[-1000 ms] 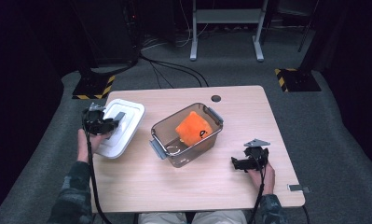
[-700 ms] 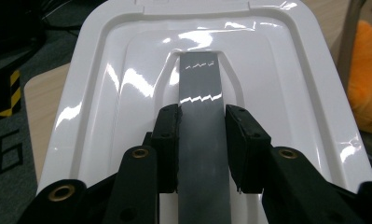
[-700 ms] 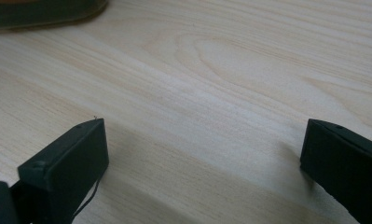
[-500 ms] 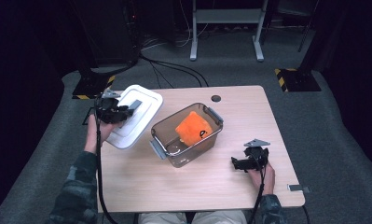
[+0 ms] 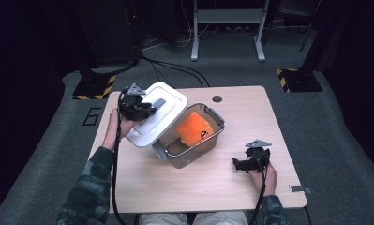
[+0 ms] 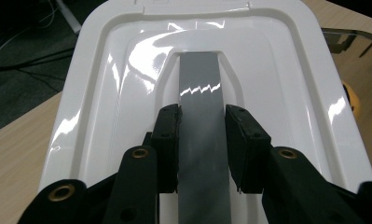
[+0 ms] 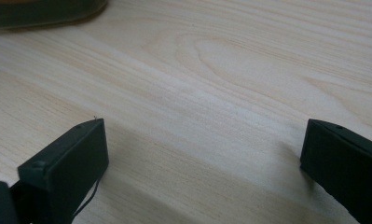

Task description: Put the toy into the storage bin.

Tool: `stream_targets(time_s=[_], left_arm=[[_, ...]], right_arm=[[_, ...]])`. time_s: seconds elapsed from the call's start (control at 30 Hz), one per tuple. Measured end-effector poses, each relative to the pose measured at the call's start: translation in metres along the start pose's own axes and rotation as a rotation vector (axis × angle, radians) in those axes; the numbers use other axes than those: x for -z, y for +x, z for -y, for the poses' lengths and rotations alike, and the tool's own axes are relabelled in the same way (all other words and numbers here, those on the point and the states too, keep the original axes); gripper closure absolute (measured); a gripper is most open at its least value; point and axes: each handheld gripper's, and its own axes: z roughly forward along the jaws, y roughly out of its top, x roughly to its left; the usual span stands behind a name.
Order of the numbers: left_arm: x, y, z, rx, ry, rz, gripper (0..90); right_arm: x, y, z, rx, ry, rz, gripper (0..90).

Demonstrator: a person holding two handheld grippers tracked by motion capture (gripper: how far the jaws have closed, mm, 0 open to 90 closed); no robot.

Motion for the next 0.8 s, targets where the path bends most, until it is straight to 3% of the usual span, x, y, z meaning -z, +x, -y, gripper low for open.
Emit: stream_targets(time_s=[0.47,0.7,0.8], left_arm=[[-0.039,-0.042,-0.020,-0.095,0.054,0.092,66.2],[-0.053,-0.055,-0.021,-0.122,0.071,0.129,66.2],[-0.063,-0.061,-0.020,-0.133,0.082,0.162,66.2]], right_arm=[[0.000,-0.001,0.000,0.003,-0.004,-0.001,0.1],[0.000,-0.001,0.000,0.001,-0.006,-0.002,0.1],[0.000,-0.001,0.000,0.001,-0.005,-0.002,0.1]])
